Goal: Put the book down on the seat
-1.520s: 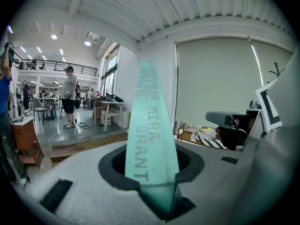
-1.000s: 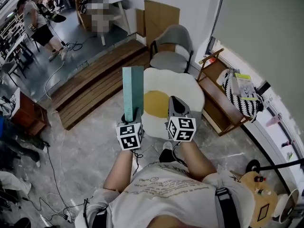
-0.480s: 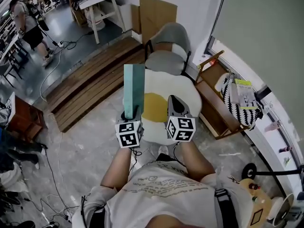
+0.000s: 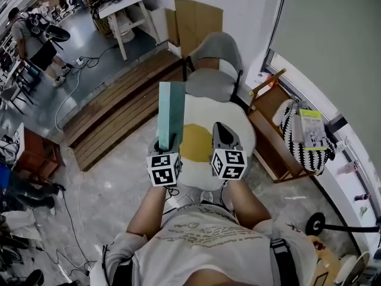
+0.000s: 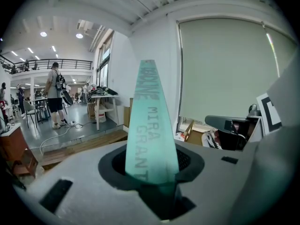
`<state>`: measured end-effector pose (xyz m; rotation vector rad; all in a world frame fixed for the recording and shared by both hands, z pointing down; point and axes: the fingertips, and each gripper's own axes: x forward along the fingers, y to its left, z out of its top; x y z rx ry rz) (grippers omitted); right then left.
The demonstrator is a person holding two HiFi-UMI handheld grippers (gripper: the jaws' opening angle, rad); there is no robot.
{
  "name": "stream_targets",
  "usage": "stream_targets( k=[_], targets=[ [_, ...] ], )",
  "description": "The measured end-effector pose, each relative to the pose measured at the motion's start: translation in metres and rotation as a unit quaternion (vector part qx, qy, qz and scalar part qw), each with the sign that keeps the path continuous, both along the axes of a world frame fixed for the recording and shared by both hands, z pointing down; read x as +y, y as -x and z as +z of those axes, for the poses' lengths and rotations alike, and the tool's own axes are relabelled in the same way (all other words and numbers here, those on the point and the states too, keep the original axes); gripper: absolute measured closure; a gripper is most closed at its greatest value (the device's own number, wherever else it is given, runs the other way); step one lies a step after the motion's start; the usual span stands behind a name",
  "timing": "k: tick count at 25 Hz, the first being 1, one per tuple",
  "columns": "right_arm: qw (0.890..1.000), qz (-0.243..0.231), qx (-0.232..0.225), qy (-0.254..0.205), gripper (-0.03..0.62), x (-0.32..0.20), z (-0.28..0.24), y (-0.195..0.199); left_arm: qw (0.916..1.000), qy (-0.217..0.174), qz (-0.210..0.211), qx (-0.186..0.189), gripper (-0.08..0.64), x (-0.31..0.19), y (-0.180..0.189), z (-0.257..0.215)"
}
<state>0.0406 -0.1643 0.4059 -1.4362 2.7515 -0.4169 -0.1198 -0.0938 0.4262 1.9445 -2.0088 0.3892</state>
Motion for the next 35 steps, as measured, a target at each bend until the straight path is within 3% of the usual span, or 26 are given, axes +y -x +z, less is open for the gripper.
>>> stream_targets(
  k=[15, 27, 35],
  targets=[
    [0.999, 0.022, 0.014, 0.025, 0.565, -0.037, 0.026, -0.007, 0.9991, 0.023, 0.025, 0.024, 0.397, -0.048, -0.001, 0.02],
    [0.997, 0.067, 0.032, 0.024, 0.565, -0.086, 0.02, 0.037, 0.9953, 0.03, 0.082, 0.042, 0.396, -0.117, 0.048, 0.026],
    [0.994, 0.077, 0.064, 0.052, 0.565, -0.102, 0.041, 0.061, 0.9889, 0.071, 0.098, 0.086, 0.396, -0.14, 0.07, 0.062]
  ],
)
